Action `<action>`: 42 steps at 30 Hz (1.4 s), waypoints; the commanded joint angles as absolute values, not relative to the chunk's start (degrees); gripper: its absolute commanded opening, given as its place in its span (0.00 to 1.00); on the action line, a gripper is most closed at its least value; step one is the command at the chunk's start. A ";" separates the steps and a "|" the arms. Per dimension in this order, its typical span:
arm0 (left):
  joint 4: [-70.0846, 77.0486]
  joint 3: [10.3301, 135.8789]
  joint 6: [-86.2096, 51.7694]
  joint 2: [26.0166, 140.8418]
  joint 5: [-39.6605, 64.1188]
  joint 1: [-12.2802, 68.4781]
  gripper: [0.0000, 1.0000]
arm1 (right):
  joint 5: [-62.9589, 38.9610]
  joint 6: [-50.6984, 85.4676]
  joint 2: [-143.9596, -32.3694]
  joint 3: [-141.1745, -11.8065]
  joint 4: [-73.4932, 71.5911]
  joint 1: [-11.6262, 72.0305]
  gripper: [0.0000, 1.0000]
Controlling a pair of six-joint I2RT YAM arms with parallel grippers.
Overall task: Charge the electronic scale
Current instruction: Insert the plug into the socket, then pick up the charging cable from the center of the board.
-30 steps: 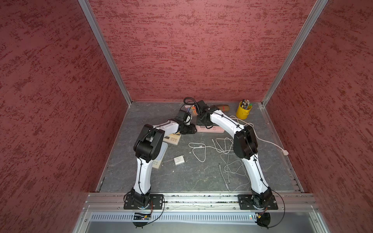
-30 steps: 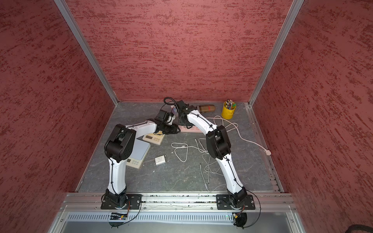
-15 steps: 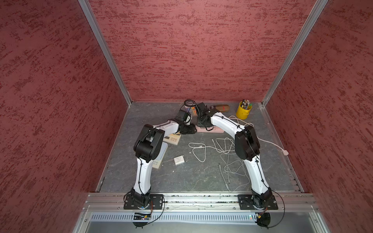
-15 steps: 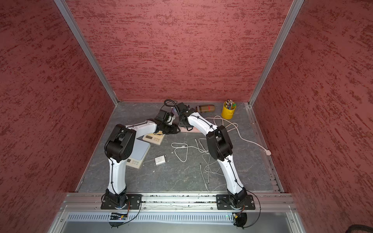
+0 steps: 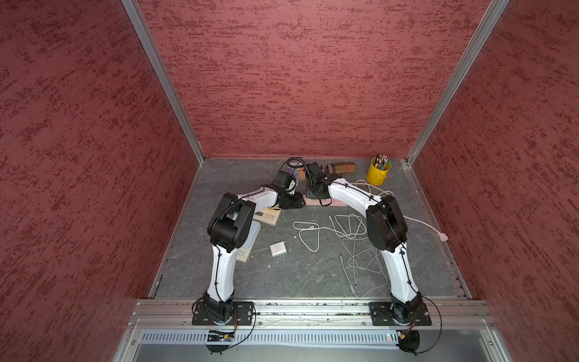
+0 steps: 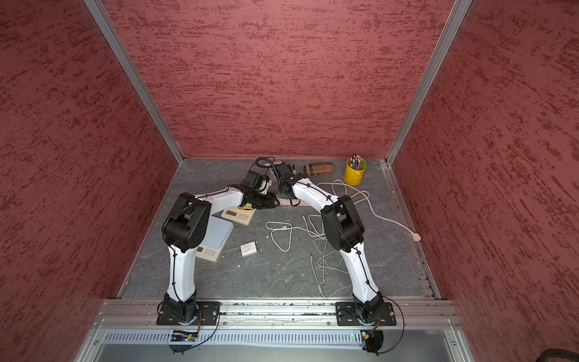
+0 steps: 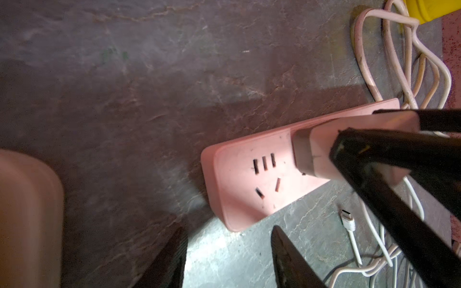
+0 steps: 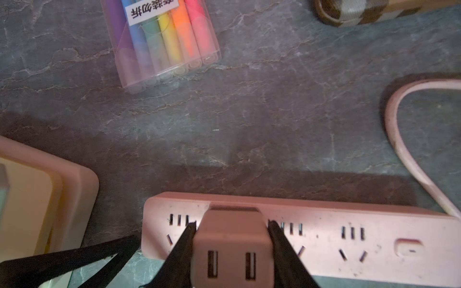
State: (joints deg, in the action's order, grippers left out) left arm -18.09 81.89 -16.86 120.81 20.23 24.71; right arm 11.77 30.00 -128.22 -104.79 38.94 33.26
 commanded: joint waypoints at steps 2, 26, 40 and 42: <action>-19.66 82.53 -15.39 118.69 21.26 24.43 0.58 | 6.43 31.38 -133.44 -99.85 49.58 34.54 0.13; -25.14 66.72 -7.49 95.26 18.69 23.92 0.64 | 1.24 30.98 -98.70 -76.80 26.60 38.48 0.61; -30.32 56.78 -19.20 89.81 16.52 27.71 0.57 | 2.44 29.78 -99.88 -61.79 23.75 39.17 0.65; -30.07 56.30 -19.81 89.33 16.14 28.53 0.57 | 2.37 29.07 -100.75 -61.79 23.97 39.20 0.64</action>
